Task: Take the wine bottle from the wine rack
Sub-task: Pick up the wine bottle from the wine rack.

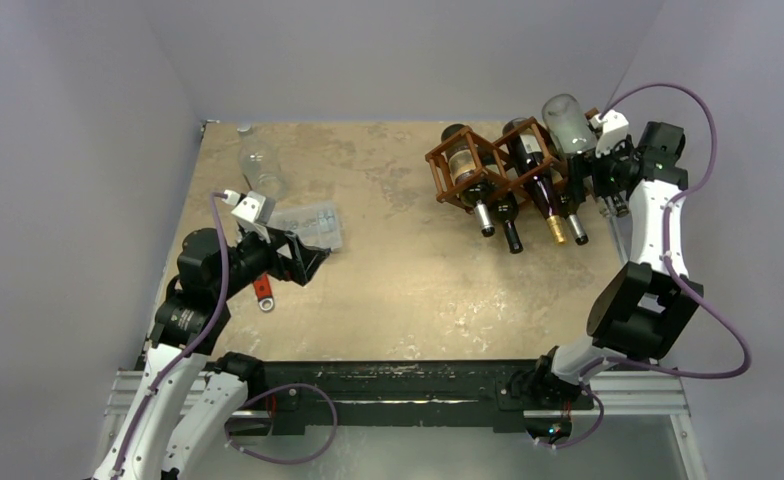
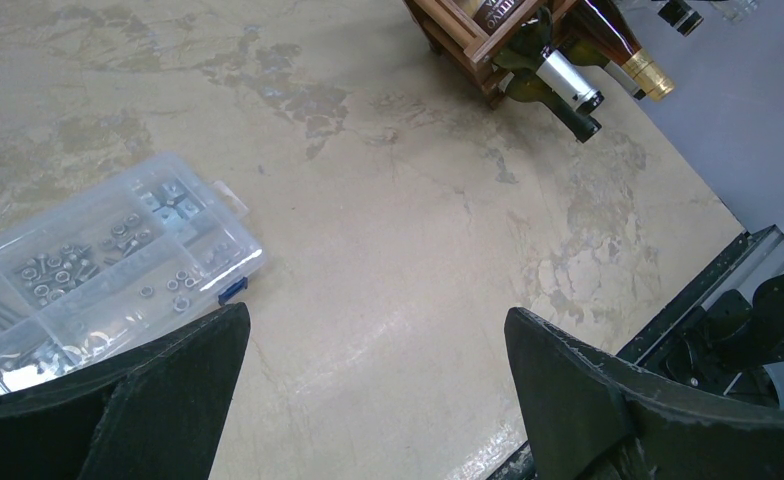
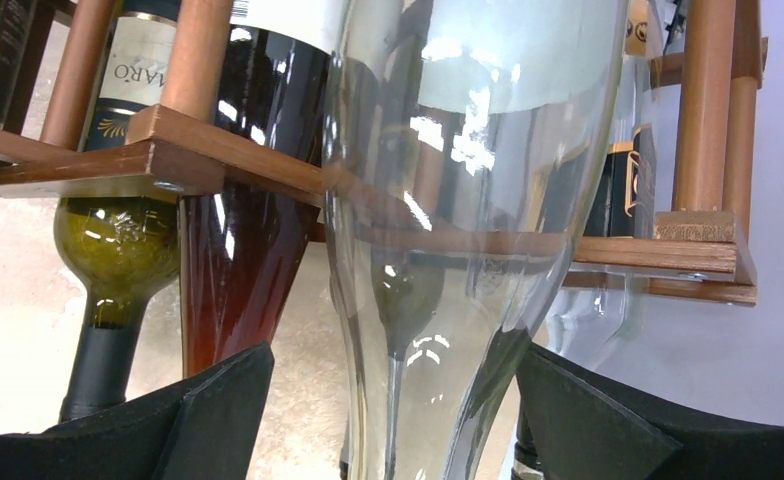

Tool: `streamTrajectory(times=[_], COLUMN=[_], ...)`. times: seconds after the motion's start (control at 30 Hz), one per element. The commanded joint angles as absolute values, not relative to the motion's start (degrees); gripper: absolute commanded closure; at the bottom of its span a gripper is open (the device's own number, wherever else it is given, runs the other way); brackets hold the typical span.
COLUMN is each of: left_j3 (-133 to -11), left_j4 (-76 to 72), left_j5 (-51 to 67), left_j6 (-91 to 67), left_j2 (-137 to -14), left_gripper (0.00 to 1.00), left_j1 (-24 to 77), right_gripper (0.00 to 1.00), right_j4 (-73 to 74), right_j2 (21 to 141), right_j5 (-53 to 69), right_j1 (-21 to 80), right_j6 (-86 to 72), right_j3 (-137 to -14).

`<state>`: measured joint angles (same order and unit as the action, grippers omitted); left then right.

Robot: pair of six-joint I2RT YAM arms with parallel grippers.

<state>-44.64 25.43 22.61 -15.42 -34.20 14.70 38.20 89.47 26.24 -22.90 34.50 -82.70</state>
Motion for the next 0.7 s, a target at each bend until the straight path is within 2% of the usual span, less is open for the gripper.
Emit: streamTrajectory(times=[0.0,0.47,0.67], left_j3=[-44.82,-44.82,-44.83], left_j4=[24.34,24.31,24.33], left_j5=[23.51,23.4,23.28], left_j6=[-15.29,-15.31,-15.21], left_j2=[-34.19,-34.1,-34.1], left_gripper=[0.0,0.0,0.0], left_j1=[14.94,14.94,14.94], right_gripper=[0.08,0.27,0.4], right_j4=[35.46,34.28,34.21], right_j2=[89.77,90.42,90.62], right_j5=[24.17,22.65,23.52], right_j1=[-23.09,-23.36,-23.69], right_j6=[32.52,32.08,31.82], right_j3=[-83.42,-82.86,-82.54])
